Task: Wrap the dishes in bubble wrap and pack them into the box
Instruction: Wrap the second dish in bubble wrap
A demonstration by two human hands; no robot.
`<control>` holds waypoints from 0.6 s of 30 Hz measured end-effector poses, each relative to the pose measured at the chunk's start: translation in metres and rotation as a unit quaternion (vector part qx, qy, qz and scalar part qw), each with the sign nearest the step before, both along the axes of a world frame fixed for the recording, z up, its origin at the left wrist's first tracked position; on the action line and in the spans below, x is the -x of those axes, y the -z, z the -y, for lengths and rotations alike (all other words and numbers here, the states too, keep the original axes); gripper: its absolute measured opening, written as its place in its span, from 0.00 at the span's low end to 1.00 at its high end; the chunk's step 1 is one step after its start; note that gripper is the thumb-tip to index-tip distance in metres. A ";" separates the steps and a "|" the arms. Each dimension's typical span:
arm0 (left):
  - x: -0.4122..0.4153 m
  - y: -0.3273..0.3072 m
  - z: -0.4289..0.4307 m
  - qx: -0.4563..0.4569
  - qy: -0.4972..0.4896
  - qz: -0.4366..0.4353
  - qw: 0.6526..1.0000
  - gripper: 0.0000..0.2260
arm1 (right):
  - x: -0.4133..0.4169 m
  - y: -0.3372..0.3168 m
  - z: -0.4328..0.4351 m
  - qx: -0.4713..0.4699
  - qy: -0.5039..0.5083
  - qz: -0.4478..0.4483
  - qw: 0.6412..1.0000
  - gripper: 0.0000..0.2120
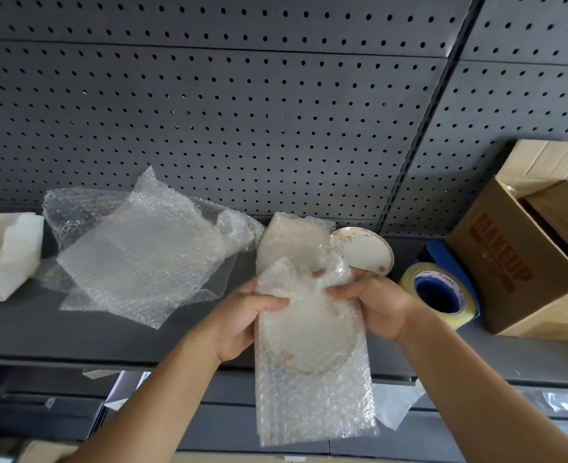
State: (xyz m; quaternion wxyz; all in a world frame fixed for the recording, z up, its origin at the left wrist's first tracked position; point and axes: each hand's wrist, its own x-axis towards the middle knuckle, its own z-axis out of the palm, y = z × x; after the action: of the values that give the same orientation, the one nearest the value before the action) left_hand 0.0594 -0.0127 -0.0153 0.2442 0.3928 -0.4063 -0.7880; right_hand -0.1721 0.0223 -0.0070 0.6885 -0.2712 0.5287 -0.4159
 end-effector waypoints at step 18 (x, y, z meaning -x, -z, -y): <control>0.010 -0.003 0.006 0.048 0.033 0.057 0.997 0.15 | -0.003 -0.009 0.037 0.075 -0.189 -0.301 0.932 0.18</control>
State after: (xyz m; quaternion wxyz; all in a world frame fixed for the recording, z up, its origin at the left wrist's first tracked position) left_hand 0.0489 -0.0191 -0.0121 0.2129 0.4116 -0.4697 -0.7514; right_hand -0.1690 -0.0145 0.0024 0.5403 -0.5296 0.6174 -0.2153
